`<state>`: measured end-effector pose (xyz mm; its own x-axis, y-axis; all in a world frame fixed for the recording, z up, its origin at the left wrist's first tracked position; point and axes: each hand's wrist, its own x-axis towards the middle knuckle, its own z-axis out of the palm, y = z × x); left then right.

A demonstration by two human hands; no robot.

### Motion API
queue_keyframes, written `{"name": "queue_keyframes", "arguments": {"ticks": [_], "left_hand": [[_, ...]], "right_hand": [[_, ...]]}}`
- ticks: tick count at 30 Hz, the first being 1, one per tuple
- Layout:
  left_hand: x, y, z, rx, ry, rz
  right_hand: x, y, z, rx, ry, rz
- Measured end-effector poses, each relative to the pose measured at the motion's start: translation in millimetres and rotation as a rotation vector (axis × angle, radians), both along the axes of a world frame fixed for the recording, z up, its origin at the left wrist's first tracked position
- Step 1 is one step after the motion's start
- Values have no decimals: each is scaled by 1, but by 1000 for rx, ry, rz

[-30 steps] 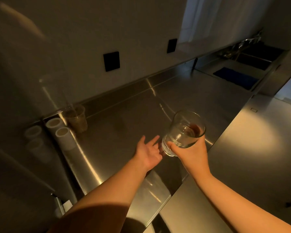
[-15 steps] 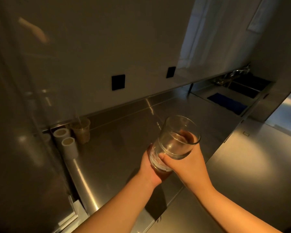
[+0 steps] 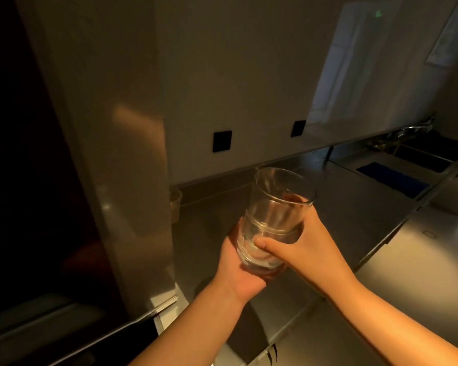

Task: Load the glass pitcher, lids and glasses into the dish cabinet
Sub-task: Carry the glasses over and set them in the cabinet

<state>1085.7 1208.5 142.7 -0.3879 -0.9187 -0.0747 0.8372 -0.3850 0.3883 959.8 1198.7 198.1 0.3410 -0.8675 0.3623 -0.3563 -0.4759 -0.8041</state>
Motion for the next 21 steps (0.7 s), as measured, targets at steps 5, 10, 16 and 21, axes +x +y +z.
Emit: {"name": "queue_keyframes", "arguments": {"ticks": [5, 10, 16, 21], "left_hand": [[15, 49, 25, 41, 75, 48], [28, 111, 54, 45, 85, 35], [49, 185, 74, 41, 93, 112], [72, 239, 83, 42, 103, 222]], "right_hand": [[3, 44, 30, -73, 15, 116], [20, 69, 40, 50, -203, 184], [48, 143, 49, -14, -312, 311], [78, 188, 52, 40, -389, 413]]}}
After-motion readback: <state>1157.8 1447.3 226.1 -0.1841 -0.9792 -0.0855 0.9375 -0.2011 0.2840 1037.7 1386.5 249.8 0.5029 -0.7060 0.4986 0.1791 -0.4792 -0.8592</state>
